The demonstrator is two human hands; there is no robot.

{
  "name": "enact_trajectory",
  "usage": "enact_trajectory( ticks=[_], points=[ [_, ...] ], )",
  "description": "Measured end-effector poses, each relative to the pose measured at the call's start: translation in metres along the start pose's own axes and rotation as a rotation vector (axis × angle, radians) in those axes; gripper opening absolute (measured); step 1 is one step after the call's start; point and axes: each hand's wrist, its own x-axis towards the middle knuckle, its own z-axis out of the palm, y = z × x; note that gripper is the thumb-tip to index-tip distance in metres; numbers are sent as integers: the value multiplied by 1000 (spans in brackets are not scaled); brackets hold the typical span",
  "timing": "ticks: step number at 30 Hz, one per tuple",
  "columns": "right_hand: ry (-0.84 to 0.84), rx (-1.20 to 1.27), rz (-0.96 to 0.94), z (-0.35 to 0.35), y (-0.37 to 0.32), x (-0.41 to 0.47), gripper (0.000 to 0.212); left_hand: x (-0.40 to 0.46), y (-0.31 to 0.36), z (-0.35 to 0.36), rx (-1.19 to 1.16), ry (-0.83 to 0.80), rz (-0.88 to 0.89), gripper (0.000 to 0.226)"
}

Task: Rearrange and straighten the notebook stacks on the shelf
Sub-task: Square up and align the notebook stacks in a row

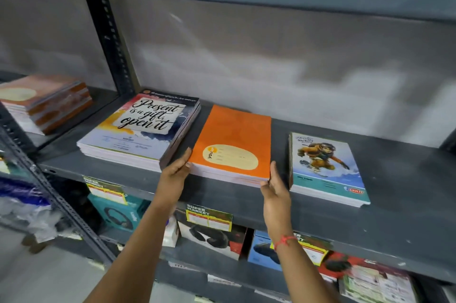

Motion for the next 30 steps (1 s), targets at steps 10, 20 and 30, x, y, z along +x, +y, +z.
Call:
enact_trajectory(
  ticks=[10,20,30],
  points=[
    [-14,-97,-2,-4,4,10,49,2,-3,3,-65,-8,-44,41],
    [86,-161,-15,0,7,14,47,9,-10,7,-159,53,-48,38],
    [129,-164,-64,4,5,7,48,11,-11,4,-186,58,-47,38]
  ],
)
